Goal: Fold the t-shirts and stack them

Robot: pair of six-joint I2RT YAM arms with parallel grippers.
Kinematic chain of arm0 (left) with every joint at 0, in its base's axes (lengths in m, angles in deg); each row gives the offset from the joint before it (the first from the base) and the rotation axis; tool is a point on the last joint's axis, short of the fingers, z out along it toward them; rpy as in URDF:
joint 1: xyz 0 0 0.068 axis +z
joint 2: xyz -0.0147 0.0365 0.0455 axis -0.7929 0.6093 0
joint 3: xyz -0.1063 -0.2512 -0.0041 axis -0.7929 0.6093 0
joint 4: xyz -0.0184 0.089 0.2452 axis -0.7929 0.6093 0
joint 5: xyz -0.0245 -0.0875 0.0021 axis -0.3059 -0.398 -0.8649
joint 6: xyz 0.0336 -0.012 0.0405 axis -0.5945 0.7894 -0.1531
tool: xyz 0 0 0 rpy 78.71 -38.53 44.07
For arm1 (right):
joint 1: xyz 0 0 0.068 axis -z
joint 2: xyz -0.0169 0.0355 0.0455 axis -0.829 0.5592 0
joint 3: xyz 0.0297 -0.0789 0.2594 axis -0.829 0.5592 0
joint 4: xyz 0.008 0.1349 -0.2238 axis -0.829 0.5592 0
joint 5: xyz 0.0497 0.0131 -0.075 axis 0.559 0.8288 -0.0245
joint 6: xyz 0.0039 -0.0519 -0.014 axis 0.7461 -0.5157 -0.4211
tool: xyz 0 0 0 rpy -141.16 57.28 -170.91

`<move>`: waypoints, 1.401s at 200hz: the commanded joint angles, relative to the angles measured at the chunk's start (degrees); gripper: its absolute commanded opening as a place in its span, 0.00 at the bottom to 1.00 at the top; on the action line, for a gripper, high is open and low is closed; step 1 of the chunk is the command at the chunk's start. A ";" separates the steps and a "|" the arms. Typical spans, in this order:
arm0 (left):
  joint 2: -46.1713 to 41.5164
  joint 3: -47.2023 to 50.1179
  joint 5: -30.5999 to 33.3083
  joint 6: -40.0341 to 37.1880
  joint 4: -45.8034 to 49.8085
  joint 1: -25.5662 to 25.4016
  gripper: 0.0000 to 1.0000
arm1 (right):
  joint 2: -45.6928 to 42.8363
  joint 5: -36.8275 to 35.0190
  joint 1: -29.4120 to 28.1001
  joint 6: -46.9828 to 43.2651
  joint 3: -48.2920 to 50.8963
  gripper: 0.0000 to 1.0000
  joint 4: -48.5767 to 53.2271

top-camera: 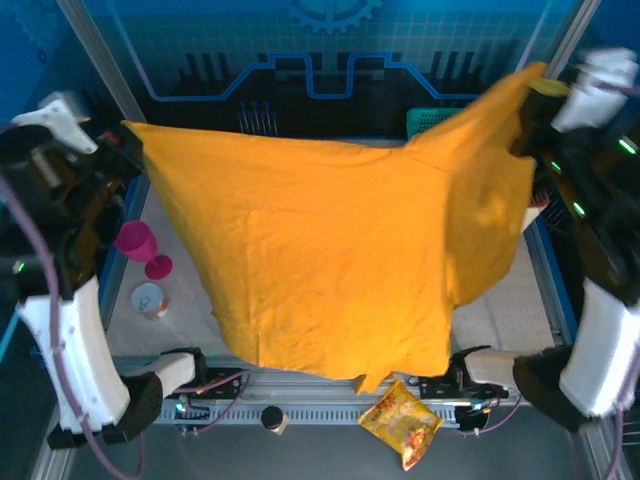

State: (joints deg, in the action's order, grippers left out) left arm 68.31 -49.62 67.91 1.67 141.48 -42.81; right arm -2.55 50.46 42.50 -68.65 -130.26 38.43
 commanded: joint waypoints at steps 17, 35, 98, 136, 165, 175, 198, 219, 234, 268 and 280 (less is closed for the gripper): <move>7.98 15.33 1.46 1.70 -15.51 0.81 0.00 | 18.33 0.22 -0.38 -3.54 1.27 0.00 -6.13; 14.11 19.10 2.31 2.17 -20.26 0.72 0.00 | 29.49 0.57 -0.70 -5.19 -1.43 0.00 -8.37; 48.02 11.55 5.81 3.52 -28.64 -2.37 0.00 | 70.35 -4.38 -2.85 -11.96 -23.43 0.00 -17.30; 63.16 -1.77 7.91 5.17 -26.65 -2.71 0.00 | 73.48 -5.97 -2.95 -9.39 -15.40 0.00 -27.30; 65.34 -4.48 10.82 4.56 -26.73 -2.62 0.00 | 74.12 -5.88 -2.68 -7.03 -14.26 0.00 -28.65; 65.30 -4.85 11.40 4.08 -26.57 -2.53 0.00 | 74.01 -6.30 -2.51 -6.39 -14.36 0.00 -28.84; 64.57 -4.90 12.31 3.22 -25.94 -2.03 0.00 | 72.60 -7.30 -2.11 -4.93 -14.39 0.00 -28.82; 62.65 -2.63 13.10 2.65 -26.33 -1.27 0.00 | 69.14 -7.25 -1.65 -4.06 -11.42 0.00 -29.10; 61.09 -0.16 13.60 2.39 -27.02 -0.63 0.00 | 65.67 -7.14 -1.49 -3.72 -6.80 0.00 -30.39; 59.40 4.21 13.49 2.20 -27.78 1.19 0.00 | 58.24 -6.41 -0.94 -2.24 4.65 0.00 -33.66; 59.52 4.73 13.23 1.88 -27.94 1.58 0.00 | 56.76 -5.92 -0.70 -1.51 7.98 0.00 -34.48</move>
State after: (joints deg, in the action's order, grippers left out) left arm 130.58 -46.65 80.02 4.86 114.77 -42.72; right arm 59.59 44.32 40.86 -72.54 -127.09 8.31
